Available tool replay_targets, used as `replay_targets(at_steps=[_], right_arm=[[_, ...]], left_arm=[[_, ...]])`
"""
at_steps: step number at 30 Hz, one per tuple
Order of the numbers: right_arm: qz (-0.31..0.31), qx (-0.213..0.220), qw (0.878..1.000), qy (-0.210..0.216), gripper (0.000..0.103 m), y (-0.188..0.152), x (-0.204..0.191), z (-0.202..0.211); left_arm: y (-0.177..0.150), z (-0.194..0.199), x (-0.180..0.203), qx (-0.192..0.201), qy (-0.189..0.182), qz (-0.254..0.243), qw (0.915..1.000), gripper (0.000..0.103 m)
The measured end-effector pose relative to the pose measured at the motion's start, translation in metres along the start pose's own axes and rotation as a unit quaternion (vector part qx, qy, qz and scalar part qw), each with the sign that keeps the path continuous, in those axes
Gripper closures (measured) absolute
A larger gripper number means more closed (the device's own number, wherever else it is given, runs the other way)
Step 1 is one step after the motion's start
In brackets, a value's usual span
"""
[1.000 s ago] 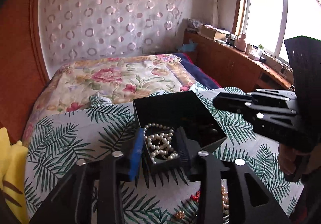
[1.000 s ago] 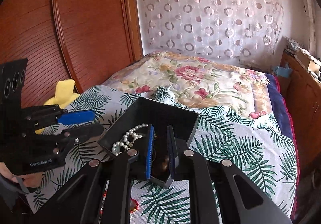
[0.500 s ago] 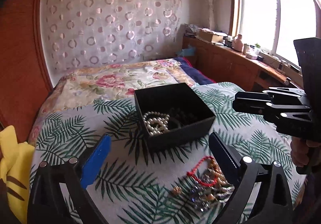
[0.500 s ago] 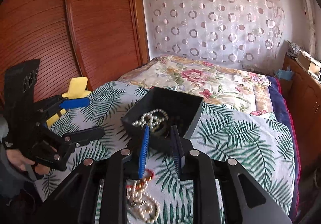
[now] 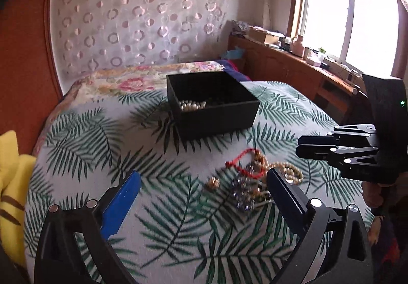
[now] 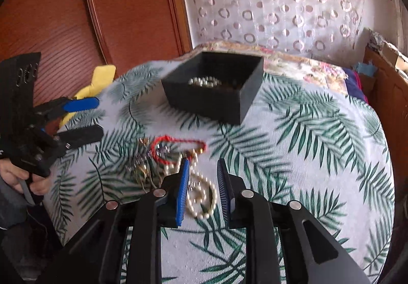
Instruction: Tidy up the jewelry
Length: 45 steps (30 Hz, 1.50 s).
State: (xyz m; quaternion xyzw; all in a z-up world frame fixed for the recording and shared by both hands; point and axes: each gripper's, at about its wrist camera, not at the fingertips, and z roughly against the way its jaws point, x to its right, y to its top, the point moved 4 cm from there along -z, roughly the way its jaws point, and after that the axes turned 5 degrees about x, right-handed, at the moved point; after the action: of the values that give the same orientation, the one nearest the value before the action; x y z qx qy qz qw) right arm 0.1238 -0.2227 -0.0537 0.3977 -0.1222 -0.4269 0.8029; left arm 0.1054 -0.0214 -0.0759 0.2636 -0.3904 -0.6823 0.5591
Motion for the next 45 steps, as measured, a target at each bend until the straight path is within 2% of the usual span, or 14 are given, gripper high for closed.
replay_targets(at_steps=[10,16,17,19,24,28,34,40,45], right_arm=[[0.012,-0.050,0.998,-0.036,0.078,-0.026,0.008,-0.011],[0.035,-0.063,0.996,-0.056,0.078,-0.024,0.006,-0.021],[0.048,-0.062,0.995,-0.065,0.081,-0.023,0.004,-0.023],[0.060,-0.064,0.994,-0.064,0.097,-0.022,0.002,-0.024],[0.063,-0.068,0.993,-0.074,0.098,-0.022,0.006,-0.022],[0.059,-0.037,0.994,-0.087,0.098,-0.015,0.011,-0.005],[0.062,0.037,0.993,-0.096,0.098,0.016,0.008,0.043],[0.069,0.085,0.989,-0.098,0.098,0.047,0.003,0.078],[0.081,0.110,0.986,-0.096,0.098,0.067,-0.002,0.095]], left_arm=[[-0.013,0.016,-0.008,0.009,0.013,0.016,0.9997,0.008],[-0.014,0.018,-0.009,0.008,0.012,0.021,0.9997,0.008],[-0.014,0.018,-0.009,0.007,0.012,0.021,0.9997,0.008],[-0.014,0.018,-0.008,0.007,0.013,0.020,0.9997,0.008],[-0.016,0.016,-0.009,0.003,0.012,0.023,0.9997,0.008],[-0.019,0.013,-0.011,-0.004,0.012,0.025,0.9996,0.008],[-0.023,0.007,-0.013,-0.013,0.017,0.025,0.9995,0.008],[-0.023,-0.003,-0.013,-0.027,0.014,0.019,0.9994,0.009],[-0.022,-0.013,-0.007,-0.046,-0.003,0.010,0.9989,0.037]])
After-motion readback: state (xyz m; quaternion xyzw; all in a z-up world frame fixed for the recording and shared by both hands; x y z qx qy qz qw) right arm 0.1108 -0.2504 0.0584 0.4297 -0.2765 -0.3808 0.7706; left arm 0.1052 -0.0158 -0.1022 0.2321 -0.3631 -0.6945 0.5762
